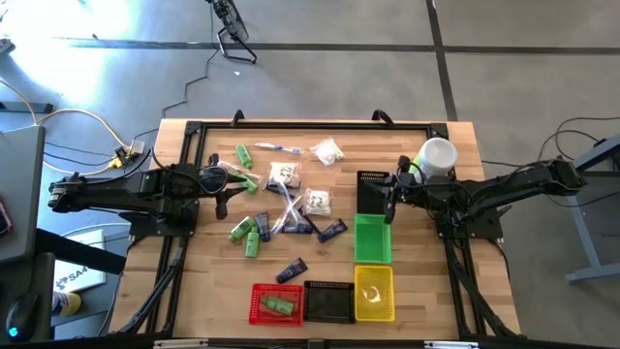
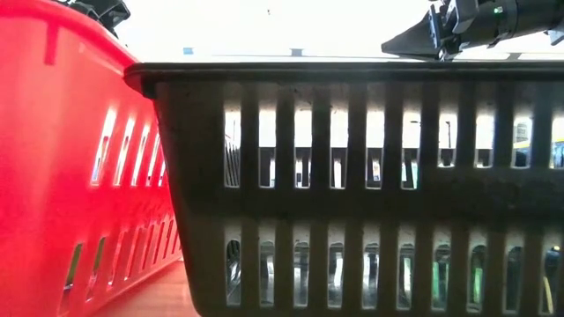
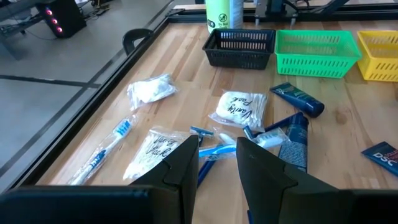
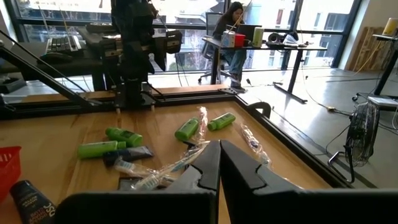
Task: Pick & Place Travel size toiletries
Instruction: Put the top blue toothbrush into the bottom black bin
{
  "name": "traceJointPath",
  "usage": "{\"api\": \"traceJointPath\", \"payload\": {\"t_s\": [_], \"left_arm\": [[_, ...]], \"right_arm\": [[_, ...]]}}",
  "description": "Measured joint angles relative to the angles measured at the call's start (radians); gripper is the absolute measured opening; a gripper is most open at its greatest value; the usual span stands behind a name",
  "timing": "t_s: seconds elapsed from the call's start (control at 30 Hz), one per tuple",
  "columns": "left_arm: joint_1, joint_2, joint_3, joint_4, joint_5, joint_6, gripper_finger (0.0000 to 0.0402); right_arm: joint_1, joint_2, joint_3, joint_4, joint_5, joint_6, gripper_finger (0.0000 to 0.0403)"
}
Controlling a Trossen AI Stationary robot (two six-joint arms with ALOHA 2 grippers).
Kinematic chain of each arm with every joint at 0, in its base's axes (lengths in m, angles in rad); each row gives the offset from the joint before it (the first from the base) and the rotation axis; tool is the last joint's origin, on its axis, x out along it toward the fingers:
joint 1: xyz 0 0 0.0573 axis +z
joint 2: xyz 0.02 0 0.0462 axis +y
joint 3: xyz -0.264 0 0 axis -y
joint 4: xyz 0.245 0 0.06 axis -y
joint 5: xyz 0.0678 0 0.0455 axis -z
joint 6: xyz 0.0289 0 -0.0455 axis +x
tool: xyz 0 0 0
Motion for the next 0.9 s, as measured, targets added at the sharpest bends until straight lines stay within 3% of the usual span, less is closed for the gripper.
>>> {"api": "traceJointPath", "payload": {"t_s": [0.5, 0.9], "left_arm": [[0.000, 0.114, 0.001, 0.017, 0.000, 0.055, 0.0104], [0.000, 0.218, 0.001, 0.188, -0.017, 0.154, 0.0117]], "right_arm": [[0.000, 0.000, 0.000, 0.017, -0.025, 0.050, 0.0003], [0.000, 0.000, 0.000, 0.016, -0.025, 0.048, 0.0003]]}}
